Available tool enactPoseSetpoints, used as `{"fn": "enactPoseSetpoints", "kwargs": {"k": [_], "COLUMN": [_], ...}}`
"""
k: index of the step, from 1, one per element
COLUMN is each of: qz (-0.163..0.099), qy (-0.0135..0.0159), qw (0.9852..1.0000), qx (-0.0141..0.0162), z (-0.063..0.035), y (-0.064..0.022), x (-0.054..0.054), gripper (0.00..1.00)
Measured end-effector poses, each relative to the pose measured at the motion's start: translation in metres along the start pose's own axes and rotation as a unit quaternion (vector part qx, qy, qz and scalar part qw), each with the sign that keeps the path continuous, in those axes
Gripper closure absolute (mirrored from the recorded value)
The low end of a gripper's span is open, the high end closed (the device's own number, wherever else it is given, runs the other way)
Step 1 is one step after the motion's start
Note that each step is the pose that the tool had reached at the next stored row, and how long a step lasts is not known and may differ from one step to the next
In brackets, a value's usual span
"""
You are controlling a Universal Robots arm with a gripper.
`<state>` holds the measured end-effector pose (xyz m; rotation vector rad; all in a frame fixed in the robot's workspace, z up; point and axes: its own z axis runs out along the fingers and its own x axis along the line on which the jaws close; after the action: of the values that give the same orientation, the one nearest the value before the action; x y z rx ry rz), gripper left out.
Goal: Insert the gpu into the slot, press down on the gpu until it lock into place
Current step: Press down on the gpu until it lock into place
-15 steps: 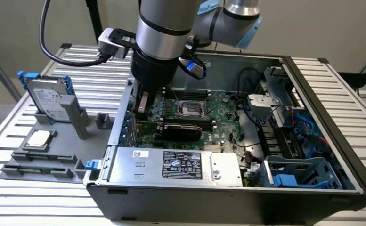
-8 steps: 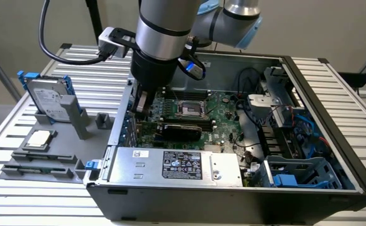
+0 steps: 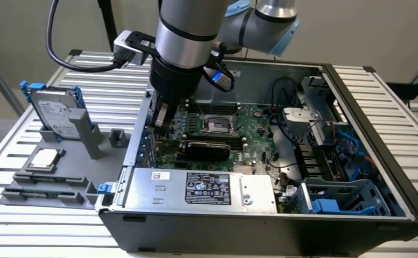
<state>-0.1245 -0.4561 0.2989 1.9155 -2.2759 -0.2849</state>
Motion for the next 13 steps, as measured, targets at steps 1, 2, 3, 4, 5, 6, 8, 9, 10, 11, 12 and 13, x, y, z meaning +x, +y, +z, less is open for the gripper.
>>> {"fn": "enactPoseSetpoints", "kwargs": {"k": [1,2,3,4,5,6,8,9,10,11,12,13], "qz": [0.002,0.003,0.005,0.006,0.007,0.009,0.01,0.011,0.012,0.012,0.013,0.014], "qy": [0.0001,0.0004,0.0005,0.0007,0.0014,0.0024,0.0061,0.0078,0.009,0.0095,0.0096,0.0095], "qw": [1.0,1.0,1.0,1.0,1.0,1.0,0.9999,0.9999,0.9999,0.9999,0.9999,0.9999], "qx": [0.0001,0.0002,0.0003,0.0004,0.0005,0.0007,0.0014,0.0018,0.002,0.002,0.002,0.0018], "z": [0.0003,0.0006,0.0008,0.0009,0.001,0.001,0.001,0.001,0.001,0.001,0.0011,0.0012], "y": [0.0,0.0,0.0001,0.0001,0.0001,0.0001,0.0002,0.0001,0.0001,0.0001,0.0001,0.0002], "x": [-0.0004,-0.0007,-0.001,-0.0014,-0.0017,-0.0017,-0.0017,-0.0017,-0.0017,-0.0017,-0.0017,-0.0017], "gripper": [0.89,0.89,0.89,0.89,0.89,0.89,0.89,0.89,0.89,0.89,0.89,0.89]}}
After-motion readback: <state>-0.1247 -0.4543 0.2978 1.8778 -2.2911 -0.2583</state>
